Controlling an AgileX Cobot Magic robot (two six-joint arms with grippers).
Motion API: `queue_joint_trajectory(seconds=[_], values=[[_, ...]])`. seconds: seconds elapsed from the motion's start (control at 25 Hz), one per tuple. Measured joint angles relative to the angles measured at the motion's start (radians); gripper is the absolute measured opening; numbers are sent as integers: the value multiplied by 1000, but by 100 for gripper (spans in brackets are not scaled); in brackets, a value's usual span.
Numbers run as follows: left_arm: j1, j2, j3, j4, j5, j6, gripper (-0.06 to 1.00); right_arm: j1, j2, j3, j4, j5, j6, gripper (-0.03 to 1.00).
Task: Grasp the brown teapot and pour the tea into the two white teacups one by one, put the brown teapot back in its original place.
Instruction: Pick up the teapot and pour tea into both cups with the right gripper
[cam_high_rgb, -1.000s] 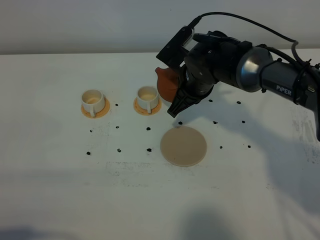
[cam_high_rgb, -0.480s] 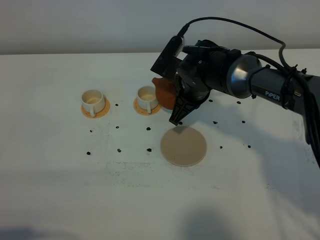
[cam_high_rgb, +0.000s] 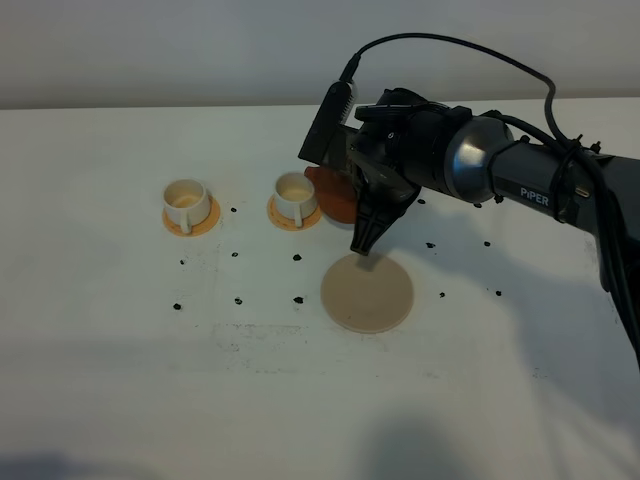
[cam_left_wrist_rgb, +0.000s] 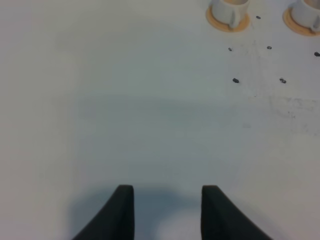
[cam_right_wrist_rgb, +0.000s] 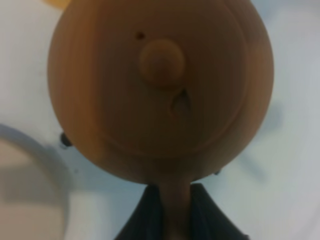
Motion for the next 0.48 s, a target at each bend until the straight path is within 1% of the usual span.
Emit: queue_joint_trajectory(seconds=[0.2, 0.48], values=[[0, 0, 0, 0, 0, 0, 31, 0, 0, 0, -43, 2, -5, 11], [0, 0, 0, 0, 0, 0, 31, 0, 0, 0, -58, 0, -12, 11]])
